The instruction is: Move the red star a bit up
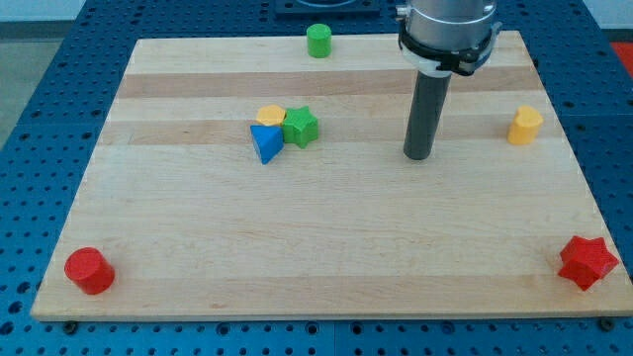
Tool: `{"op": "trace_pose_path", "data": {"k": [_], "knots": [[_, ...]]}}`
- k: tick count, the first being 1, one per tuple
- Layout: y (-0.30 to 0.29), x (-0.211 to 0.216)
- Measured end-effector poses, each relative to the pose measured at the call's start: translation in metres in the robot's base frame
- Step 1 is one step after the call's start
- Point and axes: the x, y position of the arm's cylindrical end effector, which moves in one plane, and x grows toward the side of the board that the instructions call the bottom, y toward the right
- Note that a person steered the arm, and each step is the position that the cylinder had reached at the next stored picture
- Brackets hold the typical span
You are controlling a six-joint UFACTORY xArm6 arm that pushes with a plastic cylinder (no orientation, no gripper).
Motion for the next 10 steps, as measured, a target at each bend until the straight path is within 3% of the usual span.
{"op": "trace_pose_path", "data": {"k": [2,6,7,8,10], "knots": [[0.032,0.023],[0.236,0.123],[0.230,0.173],[0.186,0.187],[0.106,0.145]]}}
